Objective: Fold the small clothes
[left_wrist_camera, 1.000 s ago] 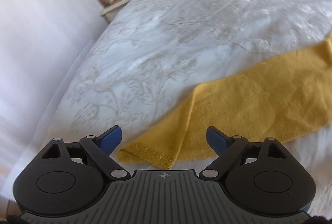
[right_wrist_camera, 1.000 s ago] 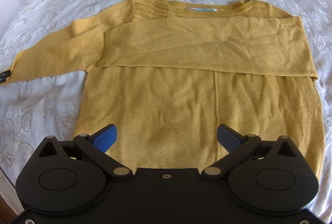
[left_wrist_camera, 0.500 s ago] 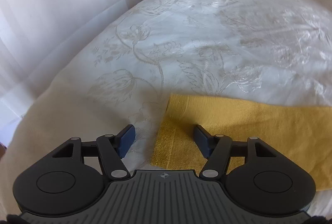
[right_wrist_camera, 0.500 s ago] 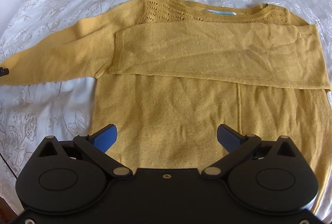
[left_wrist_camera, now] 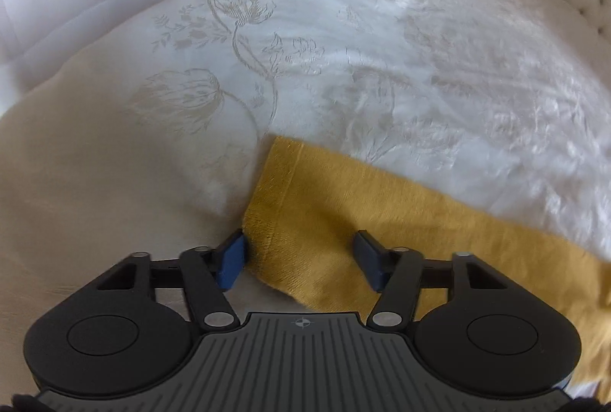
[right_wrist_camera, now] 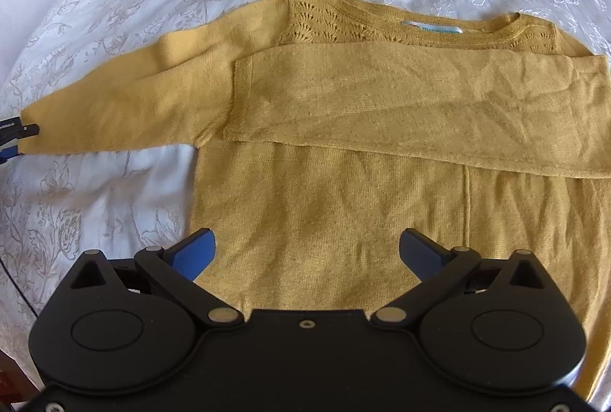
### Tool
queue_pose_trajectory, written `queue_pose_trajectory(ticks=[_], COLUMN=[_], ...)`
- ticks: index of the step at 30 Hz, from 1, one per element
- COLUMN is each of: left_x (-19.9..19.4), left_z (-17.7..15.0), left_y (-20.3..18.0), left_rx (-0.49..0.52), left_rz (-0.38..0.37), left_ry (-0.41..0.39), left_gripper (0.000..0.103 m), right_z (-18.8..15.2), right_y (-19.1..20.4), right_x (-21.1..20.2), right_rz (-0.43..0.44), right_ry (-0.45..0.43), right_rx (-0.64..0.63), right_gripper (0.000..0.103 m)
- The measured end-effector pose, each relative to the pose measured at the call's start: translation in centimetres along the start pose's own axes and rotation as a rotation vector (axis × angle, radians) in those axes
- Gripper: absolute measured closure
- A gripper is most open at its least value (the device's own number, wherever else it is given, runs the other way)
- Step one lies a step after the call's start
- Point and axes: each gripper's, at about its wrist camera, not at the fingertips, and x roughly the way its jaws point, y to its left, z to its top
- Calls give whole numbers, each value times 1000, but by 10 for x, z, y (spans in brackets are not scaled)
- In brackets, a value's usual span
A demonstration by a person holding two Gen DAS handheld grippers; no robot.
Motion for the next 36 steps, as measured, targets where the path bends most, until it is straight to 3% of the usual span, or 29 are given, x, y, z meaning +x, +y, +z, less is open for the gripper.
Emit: queue_pose_trajectory(ticks=[1,2,9,14,18,22,29,31,33,34,36], left_x=[0,0,-52,-121,-161,-178,-160,-151,-143,-142,-144], left_z=[2,3,13,10,-9,-43,-112,-129,-143,-147,-157], left_y=[-1,-2,-56,-127,-200,-280,-412,-437,-453,-457,-459], left_rx=[-22,-38,12,73,125,146,223,242,260,274,320], left_rz=[-22,-45,-197,-386,-519,-637,-734,-751,-764,-765,-757], left_ry=[-6,3,-93,-195,-226,-212,-93,-46,0,9,-1], left_gripper=[92,96,96,96,96,96,95,94,82,77,76], right_z=[0,-1,-9,-15,-19,-24,-34,-36,-37,-36,-33], right_y=[-1,-2,-15,-32,-52,-79,-140,-158,-171,-178,-188], right_x=[-1,-3,-14,-19,-25,-33,-51,-55,-58,-59,-62], right_rz=[1,2,15,34,63,85,74,67,59,55,49], right_ry=[-4,-8,-35,-52,-67,-88,-120,-127,-134,-139,-149], right_rx=[1,4,18,25,32,42,93,120,138,146,157], right_gripper=[1,1,1,1,1,1,1,1,1,1,1])
